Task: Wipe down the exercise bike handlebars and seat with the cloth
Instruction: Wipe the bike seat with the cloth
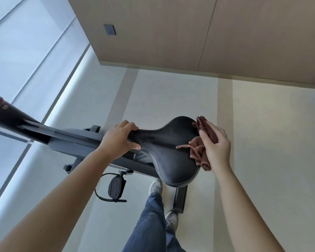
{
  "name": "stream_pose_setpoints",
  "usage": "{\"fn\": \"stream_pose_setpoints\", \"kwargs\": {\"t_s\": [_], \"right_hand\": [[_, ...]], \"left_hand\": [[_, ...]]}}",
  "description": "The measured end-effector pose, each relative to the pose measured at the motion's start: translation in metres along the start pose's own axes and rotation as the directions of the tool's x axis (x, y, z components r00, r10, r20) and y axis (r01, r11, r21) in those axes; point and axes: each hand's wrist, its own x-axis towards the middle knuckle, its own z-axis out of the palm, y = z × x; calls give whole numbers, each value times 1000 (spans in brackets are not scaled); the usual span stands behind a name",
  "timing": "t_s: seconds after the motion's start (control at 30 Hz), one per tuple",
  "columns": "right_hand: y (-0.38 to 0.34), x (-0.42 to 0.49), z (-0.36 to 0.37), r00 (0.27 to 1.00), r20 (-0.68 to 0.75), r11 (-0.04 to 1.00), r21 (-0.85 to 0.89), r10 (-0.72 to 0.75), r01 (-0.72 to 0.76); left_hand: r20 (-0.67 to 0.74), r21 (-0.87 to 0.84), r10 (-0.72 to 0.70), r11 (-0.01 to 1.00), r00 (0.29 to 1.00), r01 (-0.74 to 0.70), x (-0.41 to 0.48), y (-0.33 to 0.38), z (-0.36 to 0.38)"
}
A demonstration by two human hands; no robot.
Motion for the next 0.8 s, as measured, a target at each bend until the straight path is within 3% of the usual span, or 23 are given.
{"fn": "stream_pose_setpoints", "kwargs": {"t_s": [0.07,0.23,0.3,0.4,0.53,0.7,0.8], "right_hand": [[2,17,-3,992,48,991,60,120,-123],[0,54,-5,945,288,980,75,157,-185],[3,46,-7,953,270,980,105,137,-171],[13,9,-11,989,130,982,161,74,-95],[20,-16,-9,1000,14,992,129,4,-6],[2,42,-12,960,275,998,4,54,-57],[4,41,-11,957,282,998,-12,65,-64]], "left_hand": [[4,2,-4,1000,1000,4,1,1,-1],[24,18,-23,1000,999,23,5,0,-2],[44,29,-22,999,999,20,8,0,-3],[63,64,-20,998,998,16,11,-1,-5],[47,59,-30,998,998,28,11,-1,-3],[49,37,-49,998,998,47,9,2,-4],[49,20,-58,998,997,57,6,4,-4]]}}
